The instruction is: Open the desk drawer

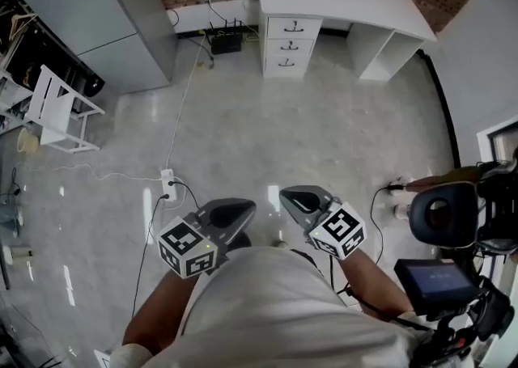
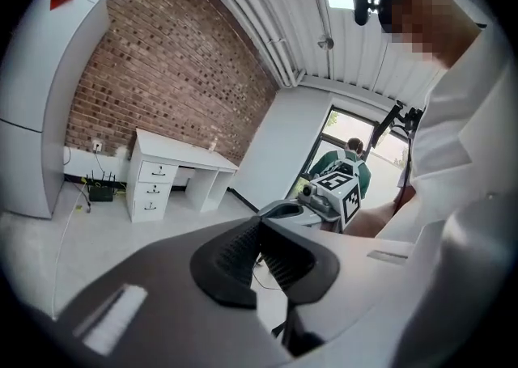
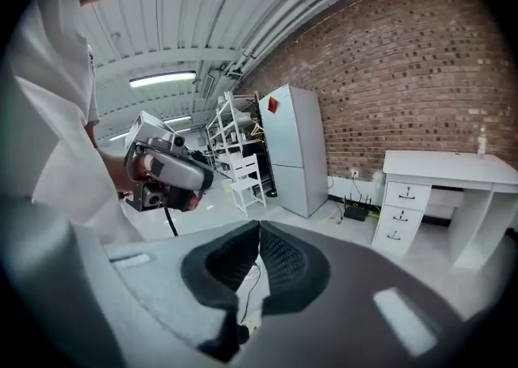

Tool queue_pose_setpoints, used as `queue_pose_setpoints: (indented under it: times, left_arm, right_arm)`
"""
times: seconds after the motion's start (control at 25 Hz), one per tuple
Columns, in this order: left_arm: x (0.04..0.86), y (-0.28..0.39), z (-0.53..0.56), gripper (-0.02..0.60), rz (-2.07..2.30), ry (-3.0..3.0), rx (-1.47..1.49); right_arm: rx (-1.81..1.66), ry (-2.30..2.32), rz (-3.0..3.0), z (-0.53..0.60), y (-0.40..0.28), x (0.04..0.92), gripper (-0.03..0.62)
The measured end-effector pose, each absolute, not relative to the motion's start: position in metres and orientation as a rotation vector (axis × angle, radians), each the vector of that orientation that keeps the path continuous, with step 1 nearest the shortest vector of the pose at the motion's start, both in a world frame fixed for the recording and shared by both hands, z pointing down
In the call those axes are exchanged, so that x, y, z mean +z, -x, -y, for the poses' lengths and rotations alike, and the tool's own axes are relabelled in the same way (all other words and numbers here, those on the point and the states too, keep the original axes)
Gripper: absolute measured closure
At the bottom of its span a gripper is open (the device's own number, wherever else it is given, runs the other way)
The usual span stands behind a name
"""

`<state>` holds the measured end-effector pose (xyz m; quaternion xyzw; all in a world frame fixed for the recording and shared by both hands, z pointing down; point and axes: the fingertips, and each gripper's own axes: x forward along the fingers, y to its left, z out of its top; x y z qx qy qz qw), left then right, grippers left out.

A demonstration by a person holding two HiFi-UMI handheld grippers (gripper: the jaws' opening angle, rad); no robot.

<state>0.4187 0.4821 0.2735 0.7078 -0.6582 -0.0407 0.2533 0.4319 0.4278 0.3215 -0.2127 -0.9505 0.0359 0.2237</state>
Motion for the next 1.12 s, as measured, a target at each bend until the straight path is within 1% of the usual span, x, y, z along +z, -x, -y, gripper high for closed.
queue_pose_setpoints:
  times: [0.2, 0.28, 0.48, 0.6, 0.84, 1.12]
  left_arm:
    - [0.260, -0.340, -0.495, 0.575, 1.684, -1.987, -0.192]
    - [0.262, -0.314, -0.500, 0.575, 1.650, -2.013, -0.167]
    - [0.275, -0.263, -0.488, 0.575, 1.610, -2.044, -0.128]
    - [0.282, -0.226, -0.457, 0.575, 1.607, -2.044, -0.132]
    - [0.277, -0.150, -0.383, 0.575, 1.612, -2.014, -0.108]
    - [0.265, -0.070, -0.286, 0.575, 1.641, -2.034, -0.006]
  right_arm:
    - [0.163, 0.505, 2.670, -0.435, -0.345, 0.315, 0.585]
    - [0.220, 0.437, 2.707, -0.435, -0.315, 0.312, 0.574]
    - [0.279, 0.342, 2.714, -0.421, -0.268, 0.317, 0.568]
    - [0.321, 0.314, 2.700, -0.386, -0.238, 0.328, 0.568]
    - [0.458, 0.303, 2.708, -0.303, -0.154, 0.333, 0.568]
    - [0.527, 0.330, 2.700, -0.208, -0.062, 0.337, 0.568]
